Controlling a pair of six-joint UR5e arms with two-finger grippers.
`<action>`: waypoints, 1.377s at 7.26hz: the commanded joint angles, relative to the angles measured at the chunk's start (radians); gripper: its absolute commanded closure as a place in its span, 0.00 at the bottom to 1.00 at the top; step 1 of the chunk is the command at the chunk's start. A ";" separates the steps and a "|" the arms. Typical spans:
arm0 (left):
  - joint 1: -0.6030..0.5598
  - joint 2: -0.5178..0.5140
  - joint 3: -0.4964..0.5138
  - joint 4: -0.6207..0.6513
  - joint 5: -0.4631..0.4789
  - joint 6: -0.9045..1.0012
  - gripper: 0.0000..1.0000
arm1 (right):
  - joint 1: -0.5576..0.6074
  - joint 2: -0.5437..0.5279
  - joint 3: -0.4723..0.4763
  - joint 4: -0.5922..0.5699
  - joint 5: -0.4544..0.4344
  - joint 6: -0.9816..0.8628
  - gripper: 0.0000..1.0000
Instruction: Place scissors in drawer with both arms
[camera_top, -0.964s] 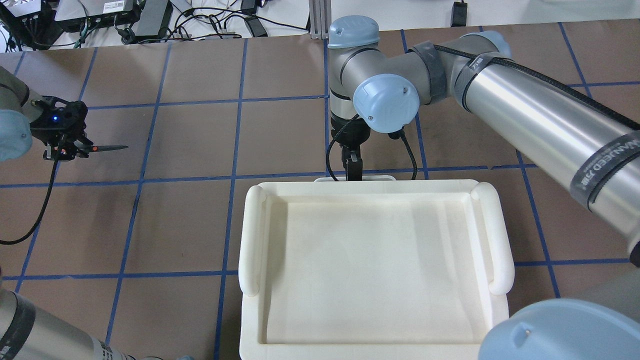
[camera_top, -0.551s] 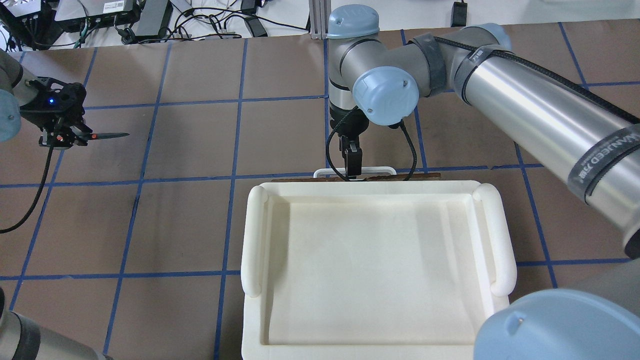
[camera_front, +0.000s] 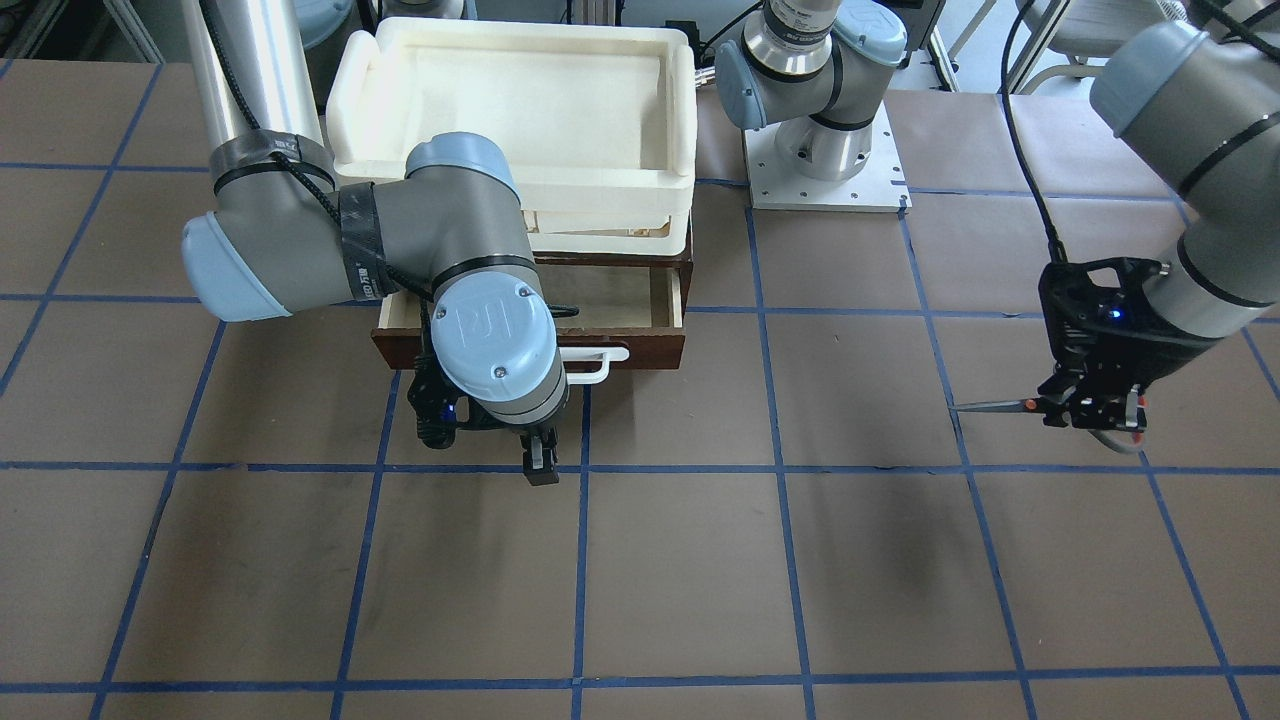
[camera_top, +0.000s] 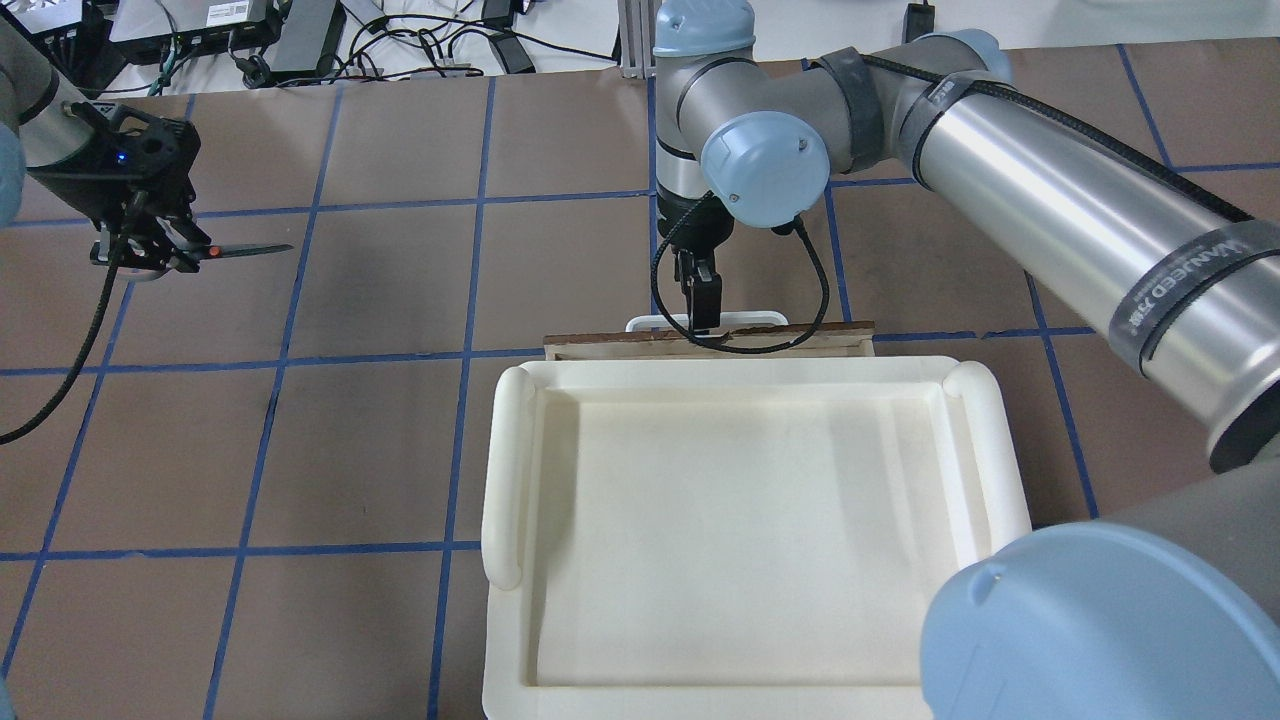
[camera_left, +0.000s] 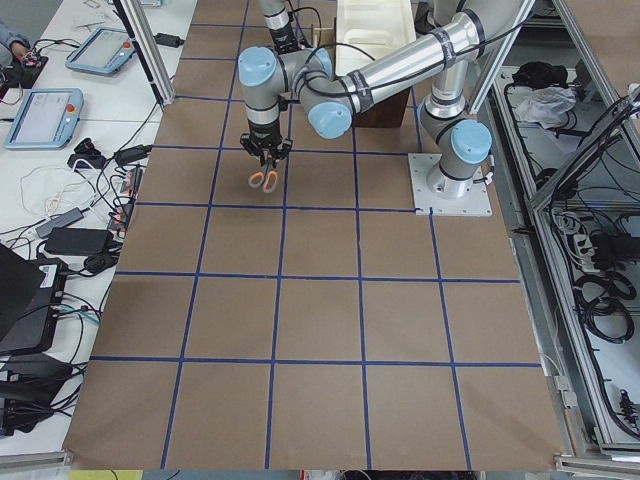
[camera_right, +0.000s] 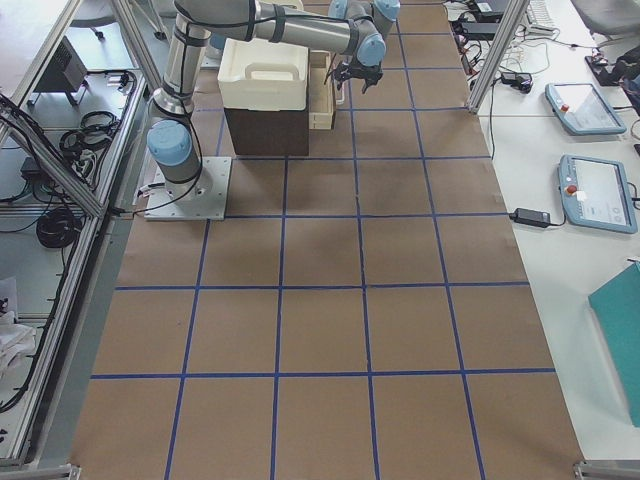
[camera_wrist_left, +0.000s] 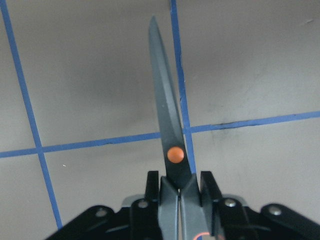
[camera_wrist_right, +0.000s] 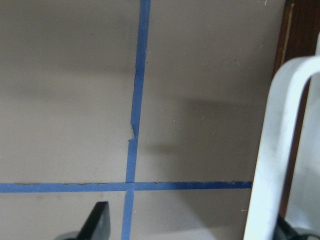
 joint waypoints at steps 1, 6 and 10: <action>-0.138 0.092 0.039 -0.159 0.028 -0.193 1.00 | -0.011 0.010 -0.022 0.000 0.000 -0.024 0.00; -0.272 0.149 0.042 -0.234 0.019 -0.393 1.00 | -0.034 0.057 -0.074 -0.029 -0.014 -0.049 0.00; -0.299 0.149 0.047 -0.241 0.016 -0.406 1.00 | -0.039 0.076 -0.113 -0.029 -0.014 -0.064 0.00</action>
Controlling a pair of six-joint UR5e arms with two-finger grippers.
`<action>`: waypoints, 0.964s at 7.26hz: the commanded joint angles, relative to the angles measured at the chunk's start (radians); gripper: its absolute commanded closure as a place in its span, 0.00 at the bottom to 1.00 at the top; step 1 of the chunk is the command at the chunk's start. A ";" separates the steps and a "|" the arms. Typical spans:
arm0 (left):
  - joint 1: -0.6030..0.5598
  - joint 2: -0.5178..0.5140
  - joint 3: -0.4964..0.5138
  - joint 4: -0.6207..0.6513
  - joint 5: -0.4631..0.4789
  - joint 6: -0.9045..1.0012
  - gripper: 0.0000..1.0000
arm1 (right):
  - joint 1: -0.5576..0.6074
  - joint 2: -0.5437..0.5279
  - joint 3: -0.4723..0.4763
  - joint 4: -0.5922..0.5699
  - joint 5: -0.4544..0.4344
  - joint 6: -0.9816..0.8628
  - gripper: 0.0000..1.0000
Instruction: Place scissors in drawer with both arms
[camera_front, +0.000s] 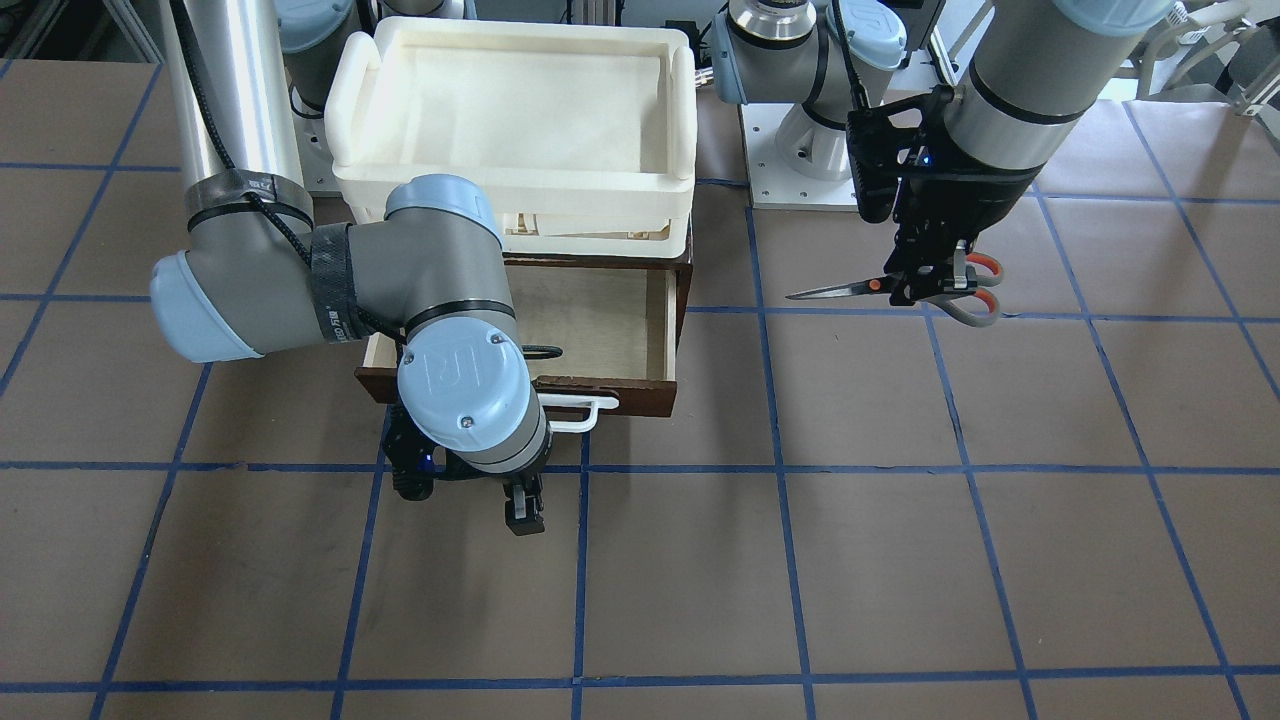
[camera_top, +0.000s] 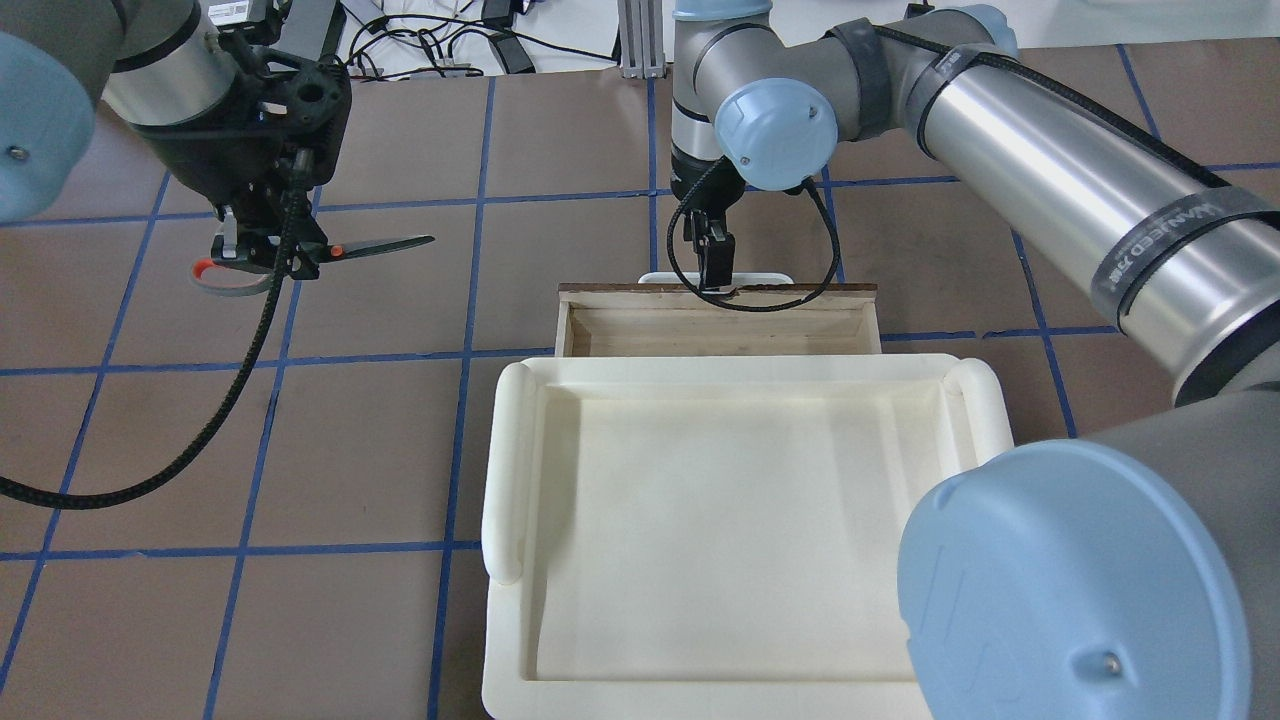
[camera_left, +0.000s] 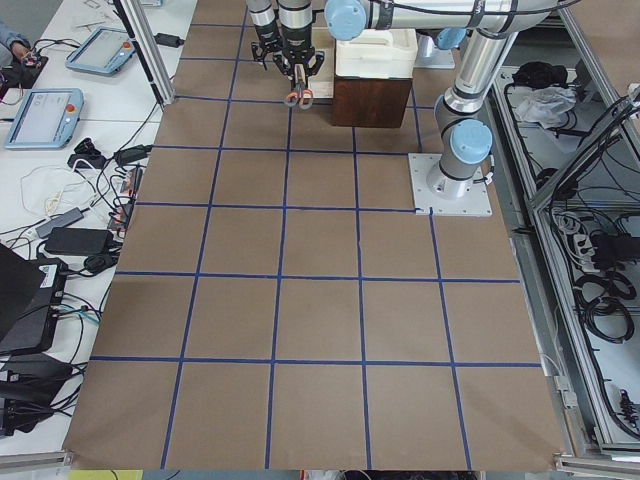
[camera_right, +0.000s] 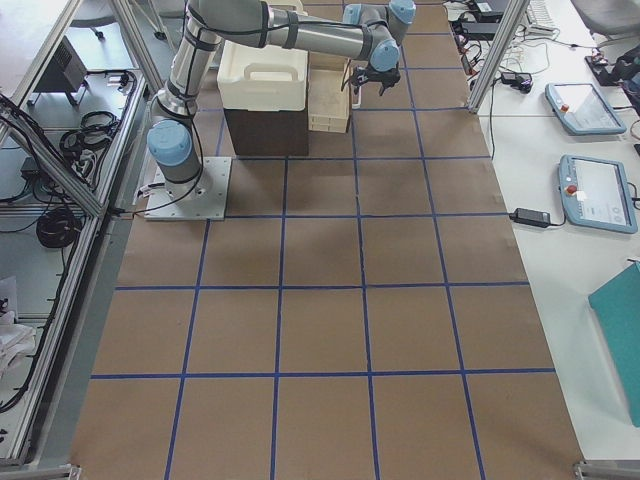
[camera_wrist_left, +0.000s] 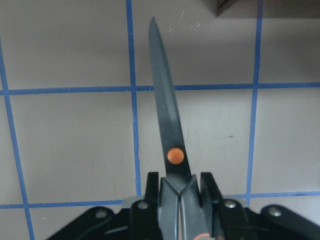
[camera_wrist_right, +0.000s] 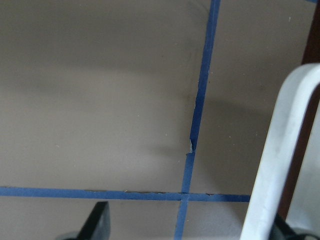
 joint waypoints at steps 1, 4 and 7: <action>-0.017 0.000 0.001 -0.020 -0.006 -0.020 1.00 | -0.008 0.016 -0.012 0.000 0.000 -0.010 0.00; -0.020 -0.003 -0.001 -0.024 -0.009 -0.025 1.00 | -0.016 0.027 -0.037 0.000 0.000 -0.023 0.00; -0.061 0.003 0.007 -0.024 -0.010 -0.099 1.00 | -0.020 0.056 -0.078 -0.003 0.005 -0.037 0.00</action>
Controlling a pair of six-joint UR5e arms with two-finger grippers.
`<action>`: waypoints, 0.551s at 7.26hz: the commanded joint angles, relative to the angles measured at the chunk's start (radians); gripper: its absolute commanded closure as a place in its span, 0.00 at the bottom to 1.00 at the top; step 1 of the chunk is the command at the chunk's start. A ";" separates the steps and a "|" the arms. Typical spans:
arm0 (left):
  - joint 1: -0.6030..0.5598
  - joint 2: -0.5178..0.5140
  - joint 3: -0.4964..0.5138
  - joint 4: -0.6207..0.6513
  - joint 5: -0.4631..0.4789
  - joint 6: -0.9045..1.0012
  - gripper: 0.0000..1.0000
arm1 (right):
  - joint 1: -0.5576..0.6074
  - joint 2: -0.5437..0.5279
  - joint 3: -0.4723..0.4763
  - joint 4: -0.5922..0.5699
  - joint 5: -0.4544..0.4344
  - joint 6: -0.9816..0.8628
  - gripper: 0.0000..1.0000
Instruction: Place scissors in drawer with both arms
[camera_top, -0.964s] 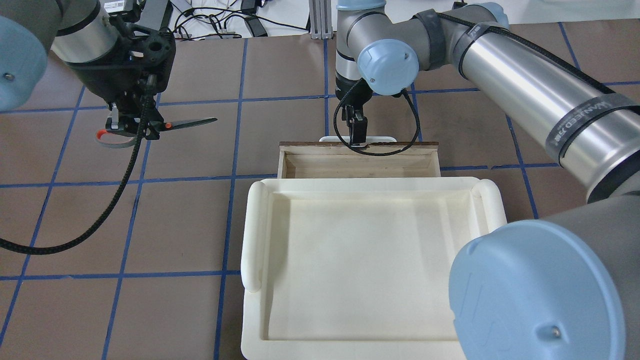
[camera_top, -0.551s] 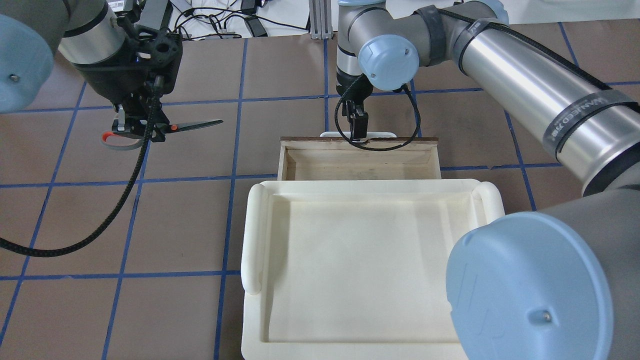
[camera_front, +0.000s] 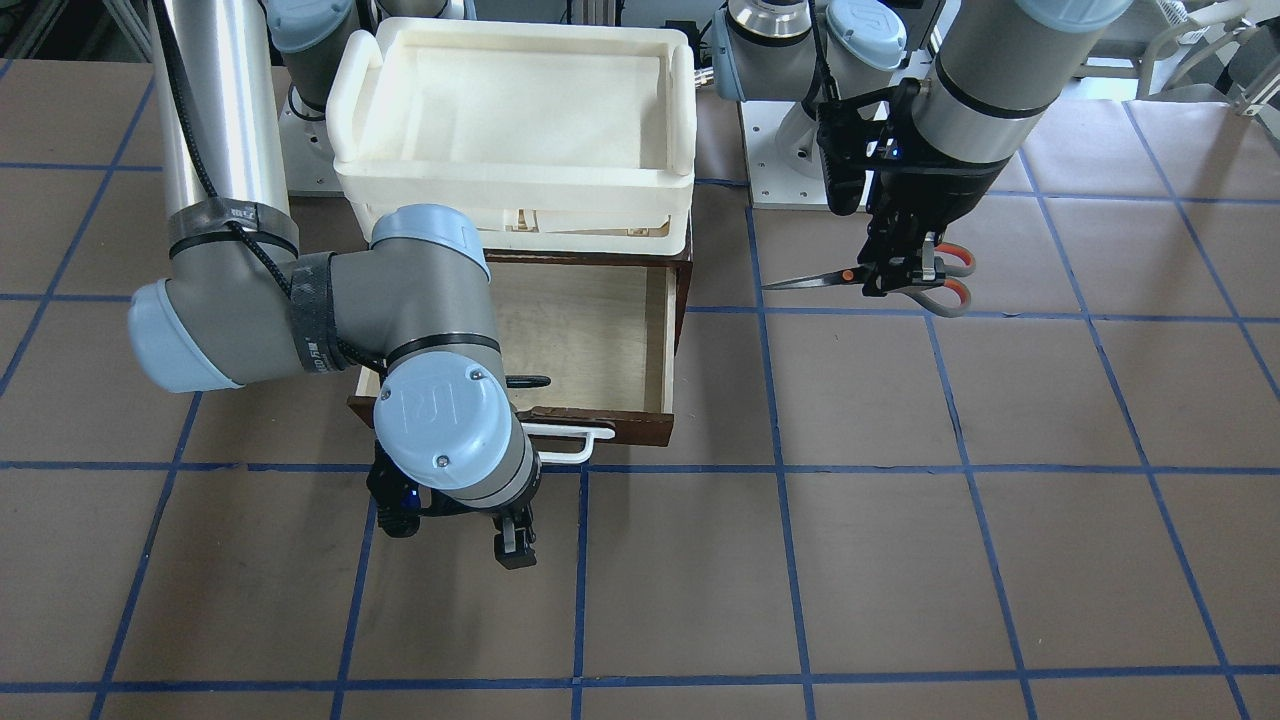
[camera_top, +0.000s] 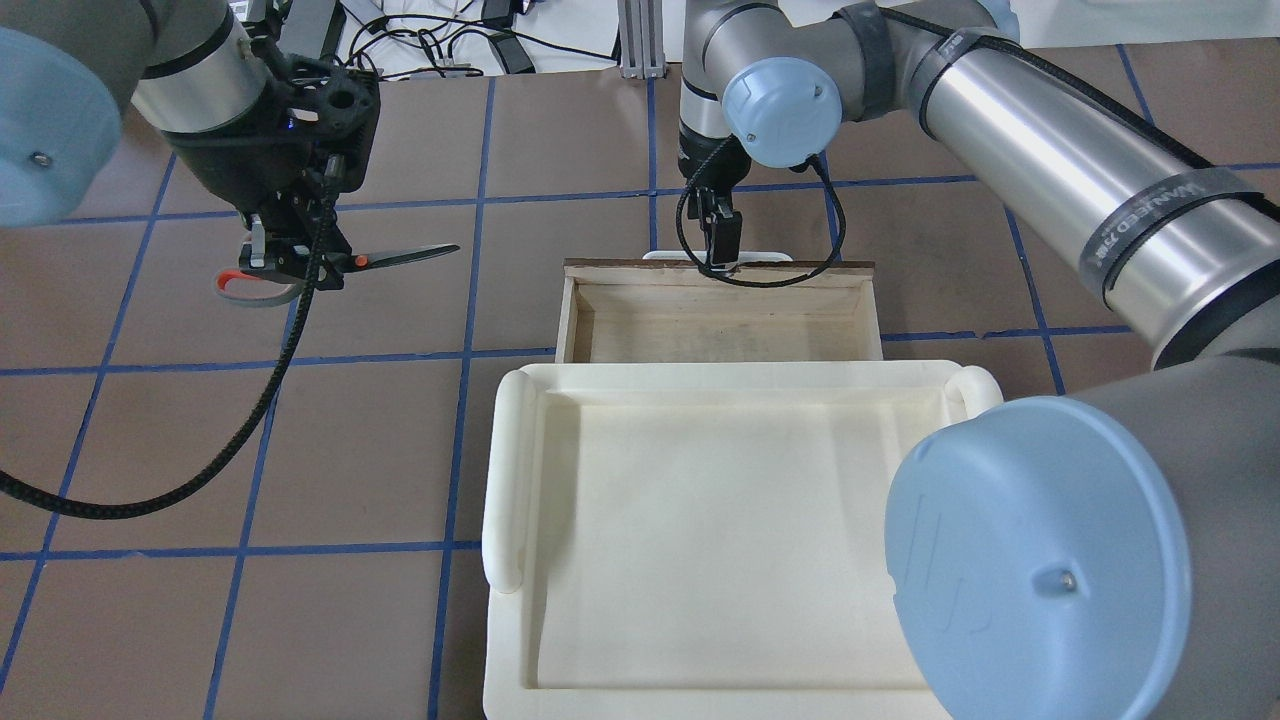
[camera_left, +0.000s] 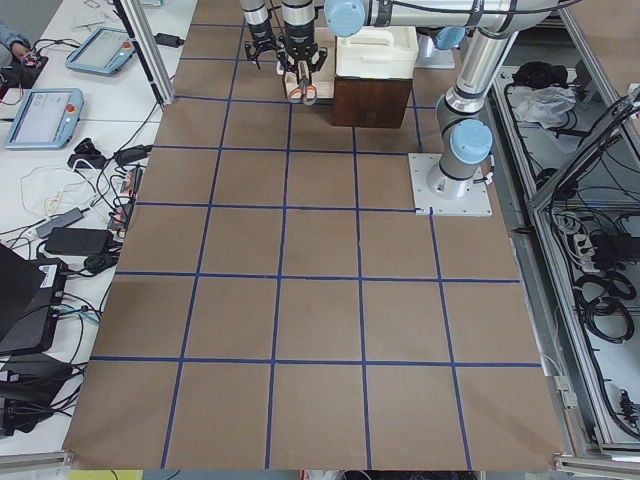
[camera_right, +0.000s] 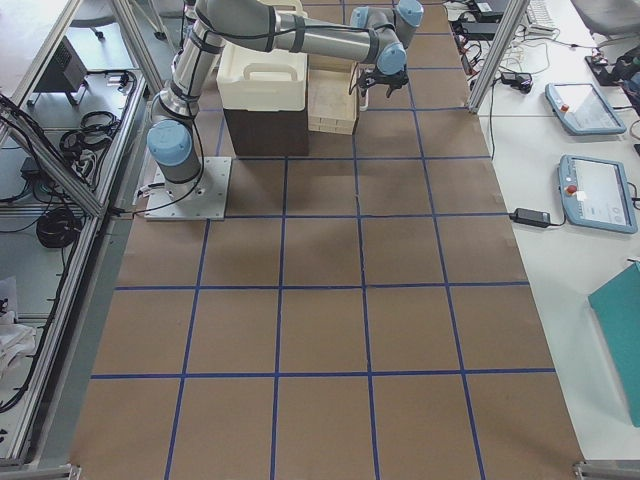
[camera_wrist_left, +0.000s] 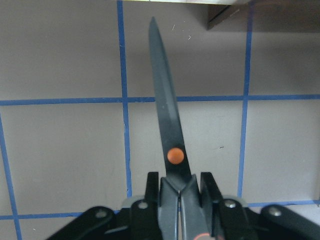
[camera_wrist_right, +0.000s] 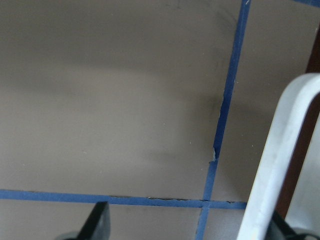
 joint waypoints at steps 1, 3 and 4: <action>-0.041 -0.001 0.012 -0.002 0.002 -0.056 1.00 | -0.003 0.019 -0.025 -0.002 0.002 -0.005 0.00; -0.042 -0.006 0.012 -0.002 0.002 -0.055 1.00 | -0.004 0.021 -0.027 -0.006 0.002 -0.009 0.00; -0.042 -0.004 0.012 -0.005 0.000 -0.055 1.00 | -0.004 0.021 -0.027 -0.006 0.003 -0.012 0.00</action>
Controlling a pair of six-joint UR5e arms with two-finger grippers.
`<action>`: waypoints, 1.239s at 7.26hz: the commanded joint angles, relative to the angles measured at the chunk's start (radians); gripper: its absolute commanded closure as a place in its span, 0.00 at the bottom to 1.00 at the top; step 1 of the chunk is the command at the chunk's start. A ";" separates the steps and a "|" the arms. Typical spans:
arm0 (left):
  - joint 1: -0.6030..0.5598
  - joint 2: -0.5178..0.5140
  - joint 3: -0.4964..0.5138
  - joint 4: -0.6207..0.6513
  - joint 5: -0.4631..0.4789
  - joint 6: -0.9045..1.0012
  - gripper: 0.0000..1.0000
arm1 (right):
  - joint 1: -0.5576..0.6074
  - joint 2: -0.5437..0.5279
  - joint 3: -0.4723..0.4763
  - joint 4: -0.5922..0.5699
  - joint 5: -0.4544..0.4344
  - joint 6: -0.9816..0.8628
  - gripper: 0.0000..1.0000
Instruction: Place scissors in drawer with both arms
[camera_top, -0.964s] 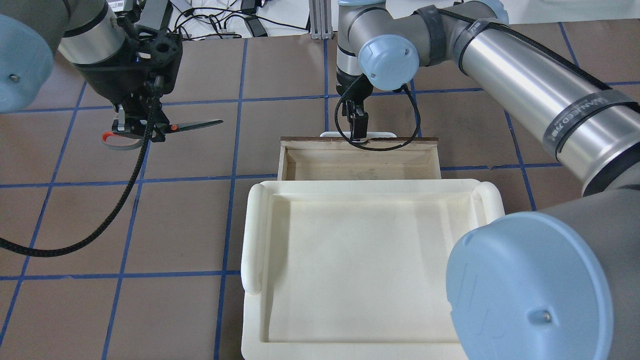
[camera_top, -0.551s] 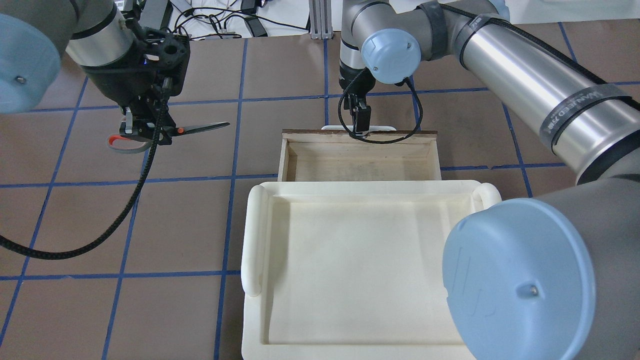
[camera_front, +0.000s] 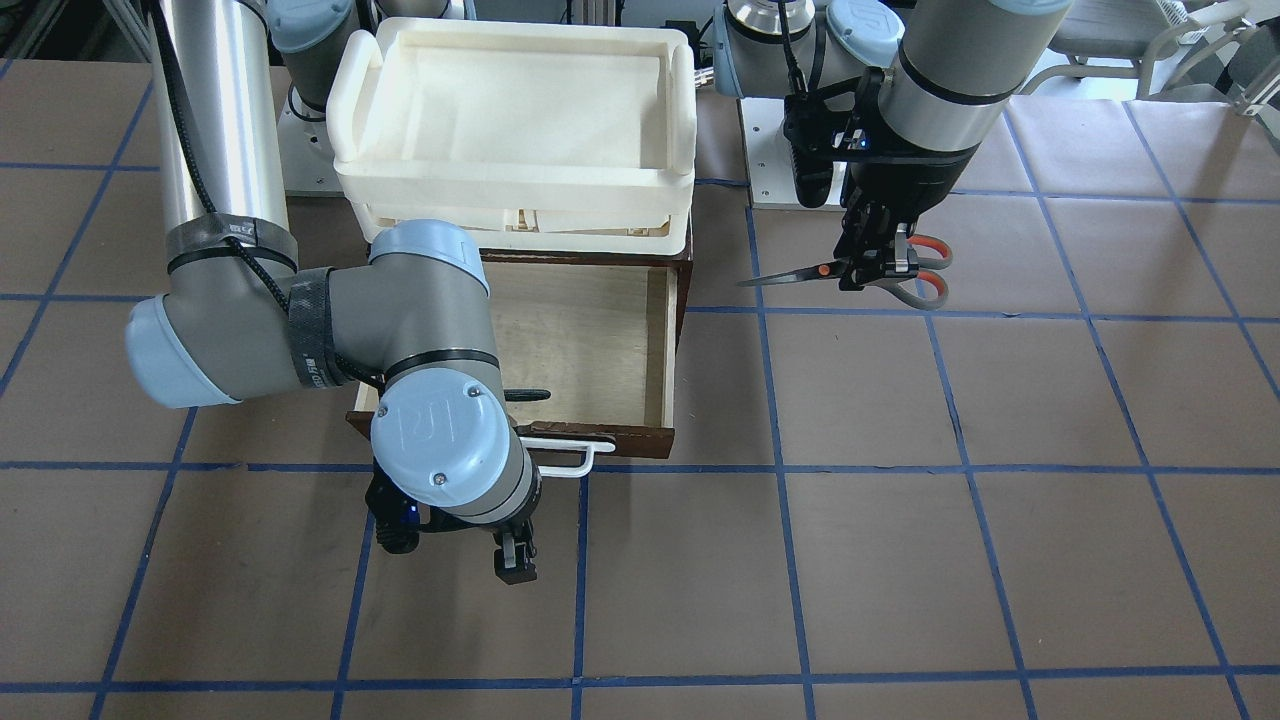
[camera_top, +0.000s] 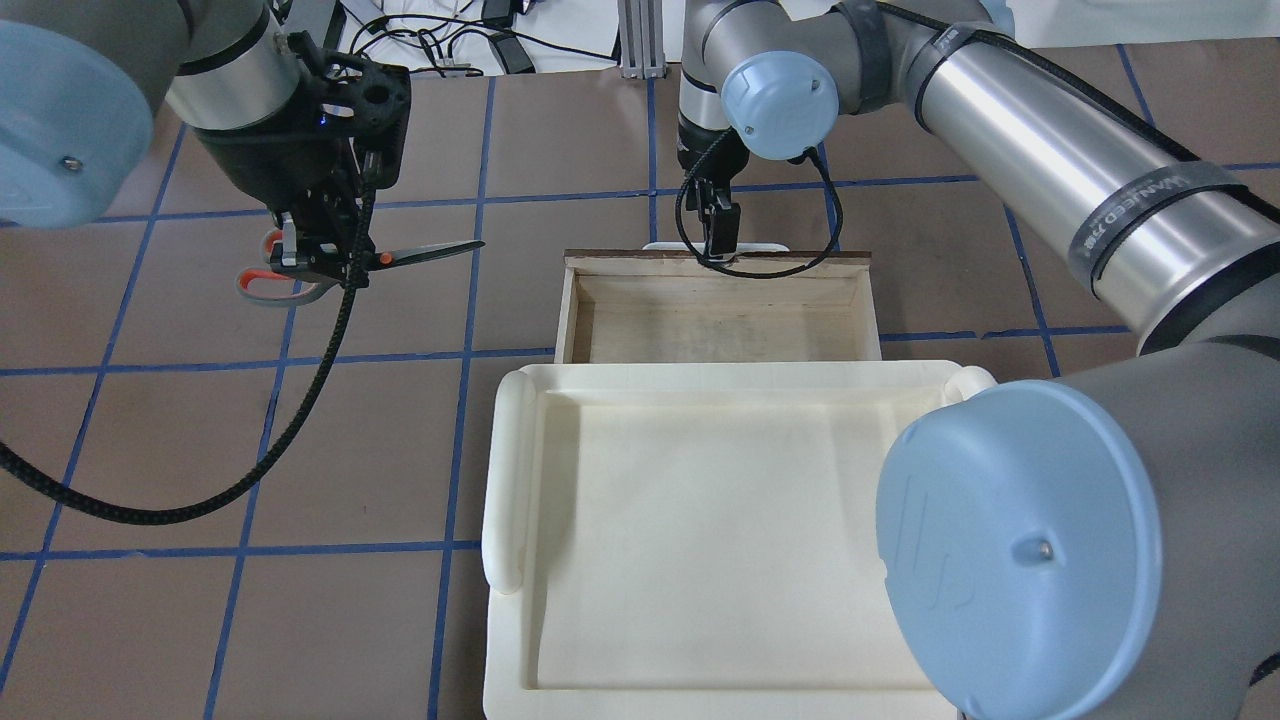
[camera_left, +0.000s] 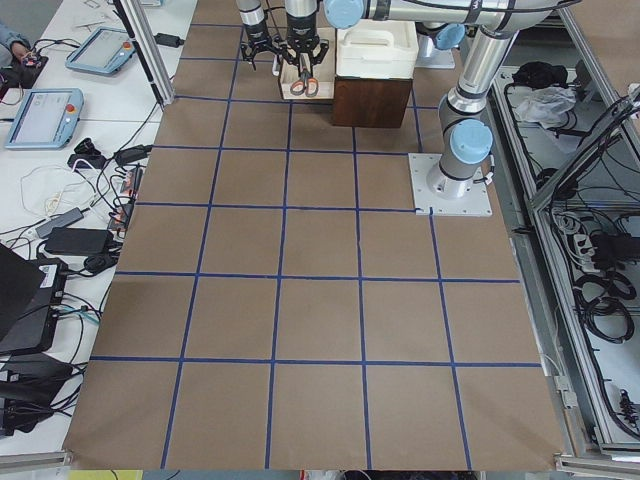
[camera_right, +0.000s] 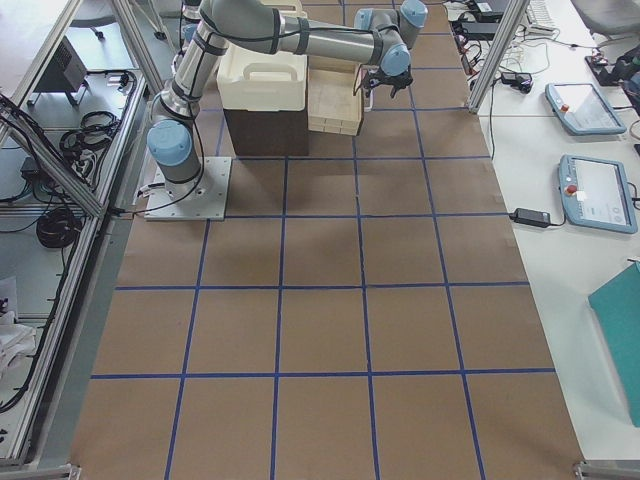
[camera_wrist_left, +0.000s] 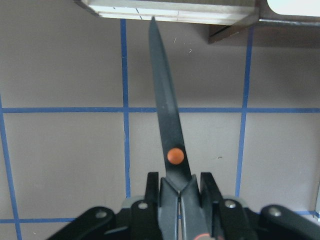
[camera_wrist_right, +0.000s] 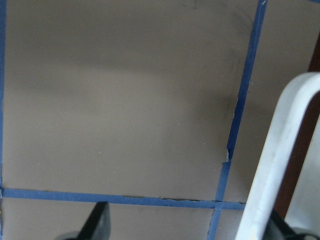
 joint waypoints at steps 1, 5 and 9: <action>-0.002 0.000 -0.001 -0.002 -0.001 -0.003 1.00 | -0.001 0.001 0.000 0.000 -0.002 -0.006 0.00; -0.002 0.003 -0.001 -0.004 -0.003 -0.003 1.00 | 0.001 -0.076 0.005 0.035 0.000 -0.001 0.00; -0.078 -0.033 0.048 0.001 -0.034 -0.061 1.00 | -0.007 -0.229 0.019 0.084 -0.115 -0.434 0.00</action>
